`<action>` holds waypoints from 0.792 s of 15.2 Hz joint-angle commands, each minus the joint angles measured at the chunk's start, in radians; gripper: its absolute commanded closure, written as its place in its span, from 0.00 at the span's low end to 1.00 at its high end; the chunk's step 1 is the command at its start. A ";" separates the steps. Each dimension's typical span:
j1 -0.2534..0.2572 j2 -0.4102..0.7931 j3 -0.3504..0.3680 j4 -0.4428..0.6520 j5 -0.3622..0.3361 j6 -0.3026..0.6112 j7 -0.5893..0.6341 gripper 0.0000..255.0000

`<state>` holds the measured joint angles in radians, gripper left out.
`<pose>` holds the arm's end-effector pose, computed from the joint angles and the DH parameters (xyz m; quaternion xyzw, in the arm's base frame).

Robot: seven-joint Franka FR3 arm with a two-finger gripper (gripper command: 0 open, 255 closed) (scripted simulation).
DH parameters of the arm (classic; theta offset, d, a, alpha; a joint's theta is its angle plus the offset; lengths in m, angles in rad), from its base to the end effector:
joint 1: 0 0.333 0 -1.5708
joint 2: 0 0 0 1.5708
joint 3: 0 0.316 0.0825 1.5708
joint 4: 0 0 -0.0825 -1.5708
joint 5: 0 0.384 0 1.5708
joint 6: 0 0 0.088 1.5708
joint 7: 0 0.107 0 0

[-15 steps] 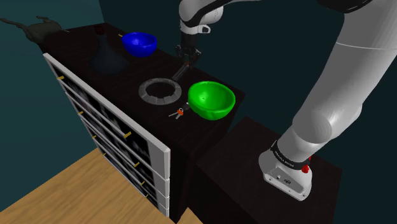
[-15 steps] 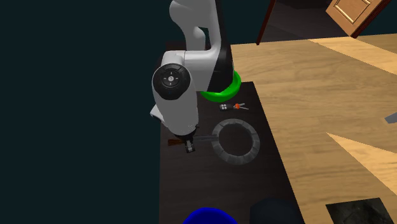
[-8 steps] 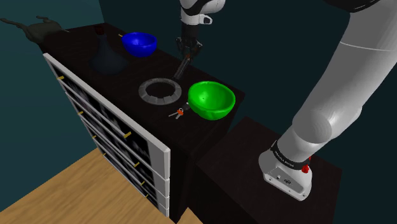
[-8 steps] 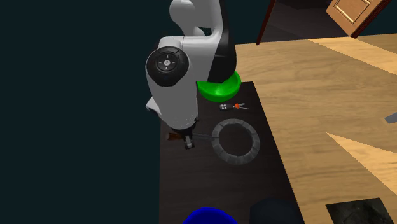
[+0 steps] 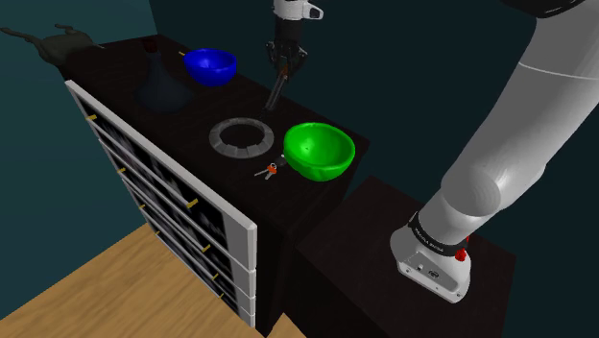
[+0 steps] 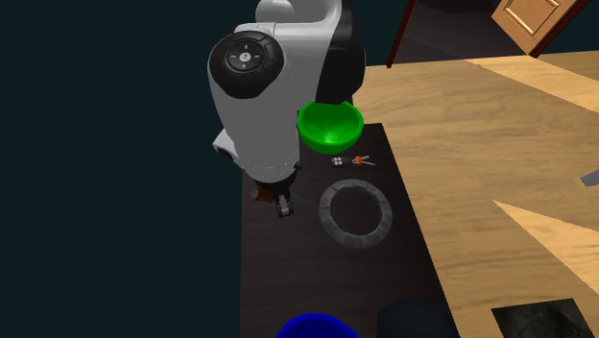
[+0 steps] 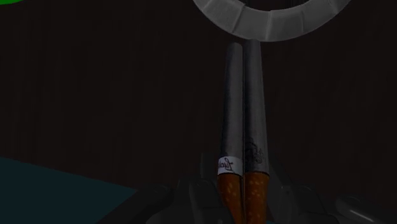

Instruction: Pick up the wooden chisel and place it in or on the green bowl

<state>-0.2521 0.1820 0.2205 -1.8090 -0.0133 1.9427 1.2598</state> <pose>0.6043 -0.0263 0.4389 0.7991 -0.6006 -0.0258 0.0014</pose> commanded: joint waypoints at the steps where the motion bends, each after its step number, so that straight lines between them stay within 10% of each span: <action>1: -0.001 -0.007 0.000 0.018 0.002 -0.025 -0.002 1.00; 12: 0.000 -0.106 0.007 0.008 0.024 -0.111 0.001 1.00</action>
<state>-0.2547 0.1069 0.2235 -1.7653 0.0036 1.8251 1.2559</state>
